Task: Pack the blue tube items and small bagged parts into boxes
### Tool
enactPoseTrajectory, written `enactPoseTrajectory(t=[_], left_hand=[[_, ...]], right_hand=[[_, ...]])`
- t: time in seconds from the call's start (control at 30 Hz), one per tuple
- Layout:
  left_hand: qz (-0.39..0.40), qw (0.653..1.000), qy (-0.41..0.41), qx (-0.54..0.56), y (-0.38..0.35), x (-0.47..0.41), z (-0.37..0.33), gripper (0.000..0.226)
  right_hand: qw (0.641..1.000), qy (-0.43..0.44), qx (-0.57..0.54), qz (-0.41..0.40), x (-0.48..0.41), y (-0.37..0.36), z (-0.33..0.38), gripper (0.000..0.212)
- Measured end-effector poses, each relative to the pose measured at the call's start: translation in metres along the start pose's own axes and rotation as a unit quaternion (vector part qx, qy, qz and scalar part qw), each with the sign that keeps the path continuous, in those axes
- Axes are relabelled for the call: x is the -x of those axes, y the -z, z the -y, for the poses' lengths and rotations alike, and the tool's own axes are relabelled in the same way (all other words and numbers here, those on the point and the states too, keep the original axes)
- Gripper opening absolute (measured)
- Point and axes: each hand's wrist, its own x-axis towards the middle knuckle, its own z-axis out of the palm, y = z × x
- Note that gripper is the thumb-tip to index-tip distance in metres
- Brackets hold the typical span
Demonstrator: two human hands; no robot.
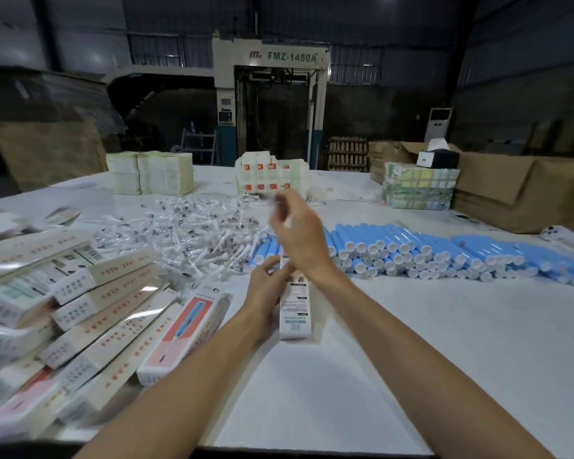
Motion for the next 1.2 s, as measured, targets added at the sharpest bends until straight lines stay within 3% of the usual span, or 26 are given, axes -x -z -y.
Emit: enactPoseTrajectory(t=[0.07, 0.13, 0.23, 0.37, 0.57, 0.87, 0.97, 1.1, 1.2], left_hand=[[-0.016, 1.0, 0.002, -0.011, 0.004, -0.003, 0.001, 0.037], [-0.005, 0.999, 0.014, -0.04, 0.005, -0.004, 0.002, 0.037], [0.02, 0.997, 0.027, -0.064, 0.001, -0.002, 0.005, 0.035], [0.041, 0.995, 0.012, -0.088, -0.002, 0.001, 0.004, 0.032], [0.054, 0.99, -0.026, -0.124, -0.001, -0.002, 0.007, 0.038], [0.058, 0.987, -0.056, -0.141, 0.0, -0.004, 0.009, 0.031], [0.052, 0.987, -0.06, -0.143, 0.001, -0.006, 0.01, 0.029], [0.029, 0.988, -0.07, -0.133, 0.002, -0.009, 0.009, 0.031], [0.006, 0.991, -0.075, -0.111, 0.005, -0.013, 0.006, 0.035]], right_hand=[[0.988, -0.101, -0.102, -0.063, 0.008, 0.038, -0.025, 0.016], [0.954, -0.201, -0.194, -0.111, 0.017, 0.065, -0.049, 0.021], [0.901, -0.285, -0.293, -0.143, 0.021, 0.085, -0.069, 0.031], [0.904, -0.275, -0.305, -0.118, 0.018, 0.085, -0.067, 0.032], [0.938, -0.248, -0.232, -0.071, 0.019, 0.076, -0.054, 0.025], [0.964, -0.2, -0.131, 0.117, 0.021, 0.074, -0.045, 0.018], [0.97, -0.191, -0.074, 0.128, 0.022, 0.072, -0.041, 0.004], [0.98, -0.16, -0.001, 0.12, 0.027, 0.072, -0.042, 0.01], [0.976, -0.199, -0.067, 0.051, 0.029, 0.077, -0.04, 0.013]])
